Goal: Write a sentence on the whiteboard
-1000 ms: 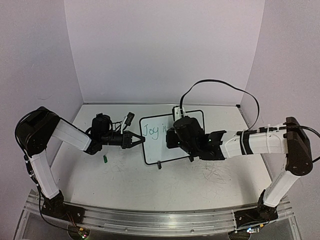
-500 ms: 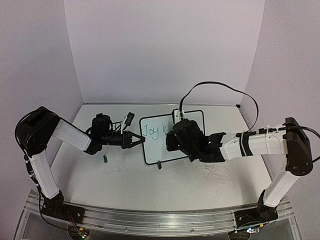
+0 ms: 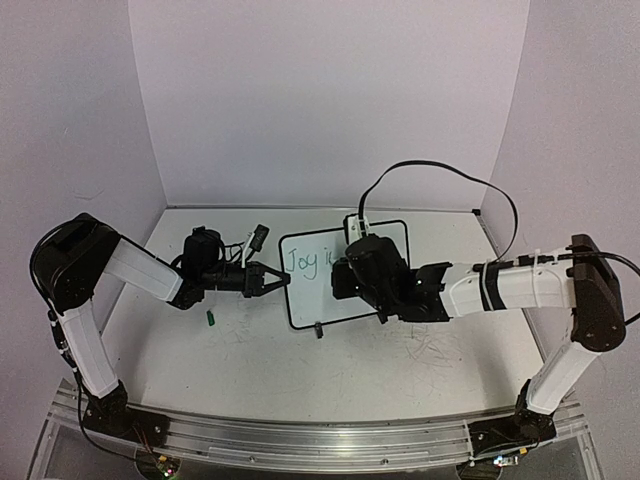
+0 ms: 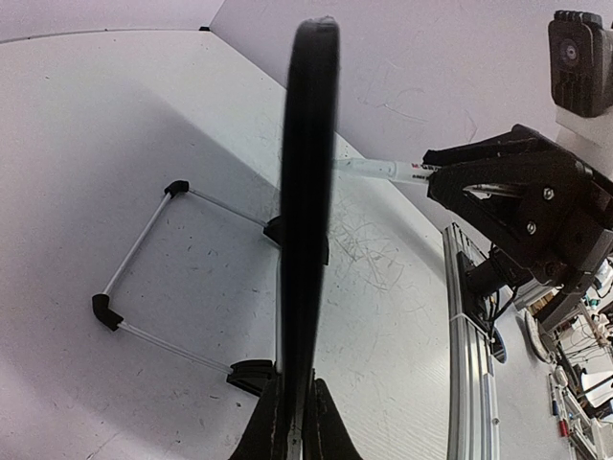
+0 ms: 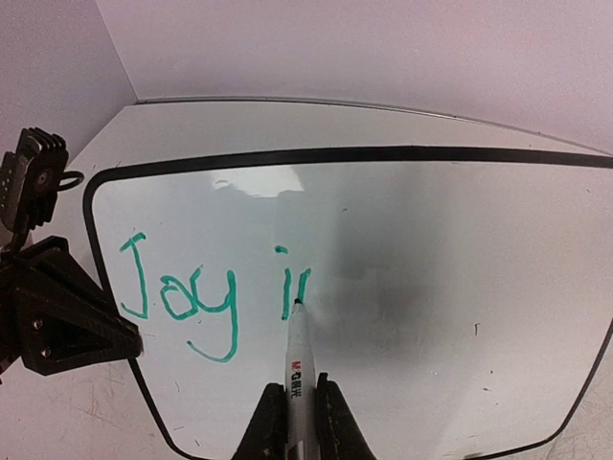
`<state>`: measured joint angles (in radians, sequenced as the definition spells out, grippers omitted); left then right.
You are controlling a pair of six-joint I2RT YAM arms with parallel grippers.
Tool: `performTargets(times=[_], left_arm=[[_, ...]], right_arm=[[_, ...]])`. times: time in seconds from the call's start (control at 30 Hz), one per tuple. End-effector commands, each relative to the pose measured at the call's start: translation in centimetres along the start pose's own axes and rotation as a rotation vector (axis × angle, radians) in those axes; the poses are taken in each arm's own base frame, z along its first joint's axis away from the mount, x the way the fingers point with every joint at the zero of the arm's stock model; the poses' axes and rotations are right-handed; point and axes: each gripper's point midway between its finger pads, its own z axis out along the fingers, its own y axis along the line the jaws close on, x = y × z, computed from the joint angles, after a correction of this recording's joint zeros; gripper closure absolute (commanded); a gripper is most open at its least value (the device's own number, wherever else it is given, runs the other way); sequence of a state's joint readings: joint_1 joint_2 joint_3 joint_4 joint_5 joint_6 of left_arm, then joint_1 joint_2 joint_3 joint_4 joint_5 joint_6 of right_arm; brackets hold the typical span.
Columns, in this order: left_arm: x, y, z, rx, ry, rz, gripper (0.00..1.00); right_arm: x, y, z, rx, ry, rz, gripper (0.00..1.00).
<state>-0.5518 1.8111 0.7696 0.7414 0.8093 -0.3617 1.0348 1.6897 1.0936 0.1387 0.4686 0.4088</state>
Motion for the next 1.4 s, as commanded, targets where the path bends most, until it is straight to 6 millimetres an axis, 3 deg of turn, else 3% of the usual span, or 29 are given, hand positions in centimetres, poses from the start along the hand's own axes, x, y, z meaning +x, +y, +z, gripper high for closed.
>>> performTargets(times=[0.0,0.7,1.03,1.37], left_arm=[[-0.9,-2.0,-0.3,0.049,-0.016,0.059,1.0],[-0.9,-2.0,-0.3,0.051,-0.016,0.059,1.0],[-1.0,-2.1,-0.3,0.051,-0.017,0.06,1.0],[-0.9,-2.0,-0.3,0.05,-0.017,0.06,1.0]], right_arm=[[-2.6,-0.1,0.0,0.019,-0.062,0.021,1.0],[-3.7,-1.0,0.2,0.059,-0.091,0.033,1.0],[-3.0,-2.1,-0.1,0.099,-0.075,0.05,1.0],[-1.7,-2.0,-0.1,0.079,-0.032,0.047,1.0]])
